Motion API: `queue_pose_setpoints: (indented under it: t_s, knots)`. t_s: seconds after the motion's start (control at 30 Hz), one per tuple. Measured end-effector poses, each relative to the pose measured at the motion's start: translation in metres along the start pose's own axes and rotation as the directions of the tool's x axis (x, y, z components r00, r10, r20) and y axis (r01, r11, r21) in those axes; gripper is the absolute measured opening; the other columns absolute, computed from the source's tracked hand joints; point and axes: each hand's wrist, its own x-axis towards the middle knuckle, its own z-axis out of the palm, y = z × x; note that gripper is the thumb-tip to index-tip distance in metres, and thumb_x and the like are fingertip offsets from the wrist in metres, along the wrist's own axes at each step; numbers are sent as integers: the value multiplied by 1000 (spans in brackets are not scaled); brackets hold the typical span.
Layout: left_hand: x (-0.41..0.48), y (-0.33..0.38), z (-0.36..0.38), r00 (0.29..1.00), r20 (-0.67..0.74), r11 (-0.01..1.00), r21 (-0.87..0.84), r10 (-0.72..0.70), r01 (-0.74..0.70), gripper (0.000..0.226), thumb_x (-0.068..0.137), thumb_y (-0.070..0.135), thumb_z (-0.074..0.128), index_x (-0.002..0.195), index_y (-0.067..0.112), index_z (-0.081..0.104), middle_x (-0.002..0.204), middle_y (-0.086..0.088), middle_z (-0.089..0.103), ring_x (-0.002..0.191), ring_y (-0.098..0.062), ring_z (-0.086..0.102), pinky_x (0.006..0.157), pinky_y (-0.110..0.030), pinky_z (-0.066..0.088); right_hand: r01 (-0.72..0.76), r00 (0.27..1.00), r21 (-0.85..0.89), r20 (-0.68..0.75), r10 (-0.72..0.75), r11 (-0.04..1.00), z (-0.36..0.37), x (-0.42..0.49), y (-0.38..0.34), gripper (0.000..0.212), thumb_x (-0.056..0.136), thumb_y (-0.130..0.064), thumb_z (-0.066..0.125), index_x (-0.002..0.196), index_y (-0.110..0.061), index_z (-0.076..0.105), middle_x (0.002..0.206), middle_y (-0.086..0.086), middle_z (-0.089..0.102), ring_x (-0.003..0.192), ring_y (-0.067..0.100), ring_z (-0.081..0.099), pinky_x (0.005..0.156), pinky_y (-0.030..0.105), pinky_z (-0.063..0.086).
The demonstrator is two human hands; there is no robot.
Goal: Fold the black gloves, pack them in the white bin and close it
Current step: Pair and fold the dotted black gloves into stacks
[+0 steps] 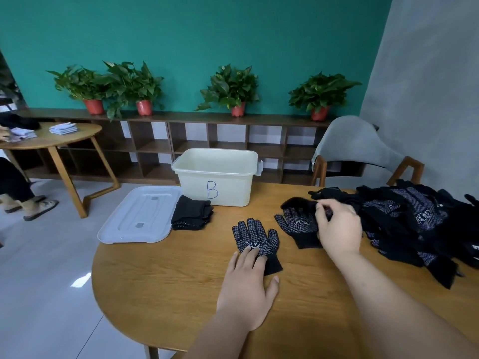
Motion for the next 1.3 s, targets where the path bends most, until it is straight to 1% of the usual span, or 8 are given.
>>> queue_pose_setpoints:
  t_s: [0.1, 0.27, 0.47, 0.57, 0.67, 0.87, 1.13, 1.3]
  knots:
    - [0, -1, 1, 1000, -24, 1000, 7, -1, 1, 68, 105, 64, 20, 158, 27, 41, 167, 5, 34, 158, -15, 19, 133, -39, 1, 185, 982, 26, -33, -184, 982, -41, -22, -11, 14, 96, -21, 71, 108, -22, 77, 102, -8, 67, 98, 16, 63, 81, 29, 47]
    - [0, 1, 1, 993, -120, 1000, 18, 5, -3, 57, 105, 59, 28, 146, 25, 49, 142, 6, 54, 138, -18, 43, 129, -40, 20, 470, 843, -143, 364, -395, 871, -73, -101, 16, 6, 86, -38, 61, 86, -34, 65, 90, -22, 63, 90, 6, 59, 80, 34, 52]
    - [-7, 1, 2, 985, -170, 1000, 10, 8, -6, 61, 107, 59, 32, 150, 20, 49, 129, -2, 46, 127, -23, 43, 113, -38, 39, 428, 829, -100, 439, -346, 898, -81, -136, 23, 18, 97, -47, 59, 83, -36, 55, 95, -24, 55, 95, 3, 55, 76, 28, 51]
    - [-7, 1, -1, 998, -54, 1000, 4, 16, -16, 69, 107, 65, 24, 162, 24, 34, 154, -4, 33, 150, -25, 26, 125, -41, 27, 365, 840, -107, 467, -278, 925, -74, -138, 16, 25, 103, -45, 54, 125, -39, 64, 142, -24, 50, 136, 5, 46, 102, 24, 49]
    - [-1, 1, -2, 989, 140, 999, 30, 39, -44, 75, 105, 70, 11, 170, 31, 8, 177, 4, -5, 162, -18, -16, 132, -42, -2, 369, 718, -199, 681, -142, 908, -62, -142, 18, 56, 109, -58, 28, 163, -47, 19, 171, -23, -2, 159, 4, -6, 129, 30, 9]
    - [8, 3, -4, 941, 339, 986, 156, 2, -58, 75, 101, 76, 1, 167, 42, -7, 174, 3, -21, 158, -22, -28, 130, -48, -11, 359, 687, -331, 726, -8, 873, -70, -158, 13, 64, 102, -66, -1, 164, -48, 0, 174, -14, -11, 160, 12, -14, 129, 37, 2]
    - [-9, 19, -10, 904, 427, 975, 200, -2, -93, 83, 98, 81, 3, 165, 38, -18, 170, -4, -31, 154, -32, -36, 128, -55, -15, 308, 772, -364, 636, -7, 879, -91, -158, 7, 60, 105, -60, 18, 160, -40, 34, 168, -12, 22, 157, 12, 14, 123, 35, 30]
    - [-27, 31, -7, 902, 431, 975, 194, 14, -108, 82, 98, 81, 3, 164, 38, -20, 169, -6, -34, 152, -34, -39, 127, -56, -17, 320, 687, -374, 725, 58, 871, -72, -155, 17, 91, 84, -73, -17, 166, -37, -4, 172, -10, -20, 158, 13, -22, 128, 37, -10]
